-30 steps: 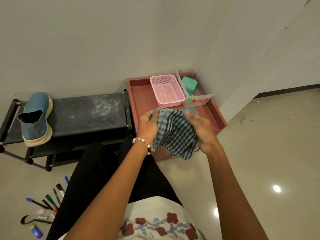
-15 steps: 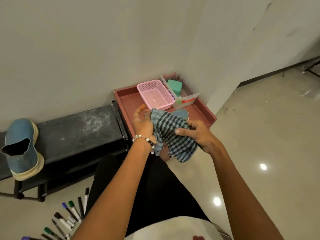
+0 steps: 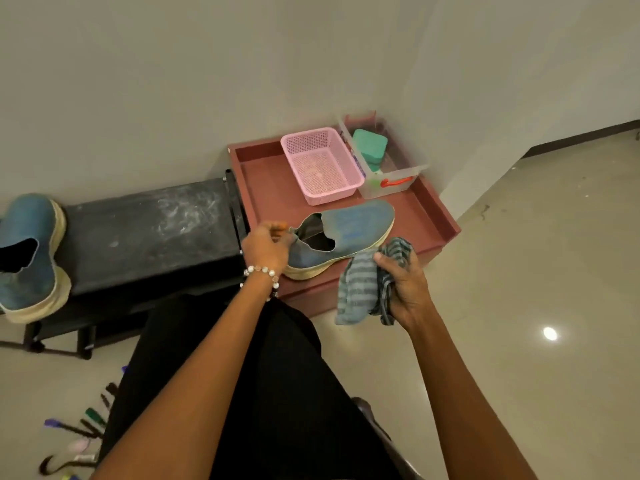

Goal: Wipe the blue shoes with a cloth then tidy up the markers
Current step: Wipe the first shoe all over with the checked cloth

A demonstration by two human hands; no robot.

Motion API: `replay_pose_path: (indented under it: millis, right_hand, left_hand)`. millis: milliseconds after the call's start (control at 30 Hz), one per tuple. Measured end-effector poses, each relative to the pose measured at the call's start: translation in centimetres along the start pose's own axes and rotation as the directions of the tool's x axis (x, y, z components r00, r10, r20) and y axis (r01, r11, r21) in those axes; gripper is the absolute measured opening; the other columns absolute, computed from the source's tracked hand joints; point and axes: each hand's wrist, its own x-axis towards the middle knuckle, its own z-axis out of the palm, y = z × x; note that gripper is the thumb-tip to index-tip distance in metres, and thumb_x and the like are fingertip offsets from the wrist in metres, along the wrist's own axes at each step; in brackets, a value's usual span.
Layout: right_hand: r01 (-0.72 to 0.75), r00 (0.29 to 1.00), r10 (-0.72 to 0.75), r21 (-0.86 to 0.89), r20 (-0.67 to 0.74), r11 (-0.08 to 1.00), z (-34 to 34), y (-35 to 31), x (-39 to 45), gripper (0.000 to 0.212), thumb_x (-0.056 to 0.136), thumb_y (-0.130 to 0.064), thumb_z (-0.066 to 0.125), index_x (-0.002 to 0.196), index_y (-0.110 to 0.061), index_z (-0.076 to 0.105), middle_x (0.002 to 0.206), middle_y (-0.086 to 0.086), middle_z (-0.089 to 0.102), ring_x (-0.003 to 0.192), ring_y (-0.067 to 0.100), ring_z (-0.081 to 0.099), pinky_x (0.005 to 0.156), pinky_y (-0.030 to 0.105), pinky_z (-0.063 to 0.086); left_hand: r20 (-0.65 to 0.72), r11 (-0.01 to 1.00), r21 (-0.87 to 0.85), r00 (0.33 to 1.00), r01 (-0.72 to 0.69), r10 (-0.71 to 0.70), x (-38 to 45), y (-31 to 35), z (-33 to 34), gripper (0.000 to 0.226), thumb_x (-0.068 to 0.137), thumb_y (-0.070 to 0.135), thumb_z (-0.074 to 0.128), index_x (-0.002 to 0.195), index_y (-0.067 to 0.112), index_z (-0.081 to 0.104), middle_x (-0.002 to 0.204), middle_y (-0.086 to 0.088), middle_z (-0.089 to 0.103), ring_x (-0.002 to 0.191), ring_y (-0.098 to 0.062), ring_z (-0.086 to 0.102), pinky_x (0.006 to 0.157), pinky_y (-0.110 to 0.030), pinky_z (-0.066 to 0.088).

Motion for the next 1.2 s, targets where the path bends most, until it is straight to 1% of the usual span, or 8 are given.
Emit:
replay_pose_path:
  millis: [133, 267, 400, 500, 633, 800, 1033, 1200]
  right_hand:
    - [0.118, 0.990, -0.072, -0.455, 0.118, 0.882, 1.6, 3.3, 1.6, 0.064, 0.072, 0.001, 0.076, 0.129, -0.017, 0.052, 0.111, 0.014, 0.063, 0.096, 0.027, 0.065, 0.085, 0.043, 0.055]
    - [0.459, 0.863, -0.407, -0.801, 0.300, 0.384, 4.1, 8.1, 3.2, 0.052, 0.080, -0.006, 0.069, 0.129, -0.008, 0.053, 0.124, 0.007, 0.045, 0.113, 0.015, 0.048, 0.095, 0.012, 0.039]
    - [0.578, 0.654, -0.391, -0.761, 0.648, -0.295, 5.4, 10.4, 5.0, 0.064, 0.064, 0.007, 0.071, 0.124, -0.008, 0.055, 0.132, 0.026, 0.047, 0.114, 0.042, 0.051, 0.087, 0.048, 0.050]
    - [0.594, 0.609, -0.288, -0.666, 0.739, -0.452, 3.1, 10.3, 6.8, 0.052, 0.071, 0.002, 0.046, 0.121, -0.009, 0.055, 0.134, 0.023, 0.042, 0.111, 0.041, 0.048, 0.075, 0.048, 0.052]
    - [0.448, 0.732, -0.312, -0.773, 0.605, -0.448, 1.9, 10.0, 7.0, 0.053, 0.066, 0.000, 0.060, 0.117, -0.009, 0.062, 0.130, 0.022, 0.050, 0.107, 0.044, 0.051, 0.076, 0.052, 0.052]
    - [0.284, 0.925, -0.283, -0.956, 0.254, 0.071, 9.4, 11.6, 4.4, 0.059, 0.074, -0.001, 0.063, 0.132, -0.003, 0.051, 0.138, 0.022, 0.040, 0.122, 0.040, 0.039, 0.103, 0.047, 0.039]
    - [0.428, 0.806, -0.195, -0.778, 0.559, -0.460, 3.1, 9.2, 5.3, 0.063, 0.062, 0.003, 0.067, 0.122, -0.013, 0.061, 0.131, 0.014, 0.054, 0.110, 0.041, 0.053, 0.076, 0.045, 0.049]
    - [0.217, 0.930, -0.278, -0.969, 0.241, -0.115, 8.8, 11.1, 4.9, 0.055, 0.079, -0.002, 0.055, 0.133, -0.011, 0.052, 0.141, 0.012, 0.042, 0.125, 0.035, 0.037, 0.101, 0.045, 0.038]
  left_hand:
    - [0.220, 0.981, 0.156, 0.973, -0.111, 0.076, 1.3, -0.7, 1.2, 0.049, 0.083, 0.013, 0.072, 0.130, 0.014, 0.056, 0.104, -0.001, 0.060, 0.101, -0.014, 0.054, 0.099, -0.029, 0.041]
    - [0.221, 0.976, 0.168, 0.971, -0.136, 0.097, 1.6, -2.8, 2.6, 0.050, 0.088, 0.013, 0.065, 0.136, 0.017, 0.050, 0.097, -0.002, 0.059, 0.095, -0.014, 0.055, 0.090, -0.023, 0.042]
    - [0.105, 0.969, 0.230, 0.992, -0.091, 0.069, 2.8, -3.6, 2.8, 0.046, 0.091, 0.010, 0.059, 0.137, 0.011, 0.049, 0.109, -0.014, 0.066, 0.105, -0.026, 0.061, 0.093, -0.034, 0.048]
    - [0.064, 0.945, 0.324, 0.997, -0.050, 0.031, 3.2, -3.5, 3.0, 0.025, 0.089, 0.020, 0.064, 0.112, 0.009, 0.065, 0.105, -0.017, 0.068, 0.101, -0.033, 0.062, 0.086, -0.037, 0.050]
    - [0.049, 0.945, 0.328, 0.999, -0.022, 0.006, 3.7, -3.7, 3.3, 0.026, 0.088, 0.029, 0.066, 0.108, 0.014, 0.068, 0.105, -0.012, 0.070, 0.102, -0.032, 0.062, 0.083, -0.035, 0.048]
    - [0.023, 0.965, 0.262, 1.000, 0.012, -0.018, 4.0, -4.2, 3.3, 0.021, 0.089, 0.033, 0.064, 0.103, 0.019, 0.072, 0.094, -0.007, 0.073, 0.091, -0.026, 0.066, 0.076, -0.034, 0.052]
    - [0.026, 0.974, 0.223, 0.999, 0.029, -0.036, 4.0, -4.2, 3.1, 0.022, 0.091, 0.035, 0.060, 0.101, 0.019, 0.072, 0.091, -0.008, 0.072, 0.091, -0.029, 0.065, 0.079, -0.037, 0.052]
    - [0.040, 0.974, 0.223, 0.999, 0.026, -0.036, 4.0, -4.1, 2.9, 0.023, 0.092, 0.034, 0.059, 0.104, 0.019, 0.072, 0.094, -0.008, 0.072, 0.093, -0.027, 0.065, 0.082, -0.037, 0.051]
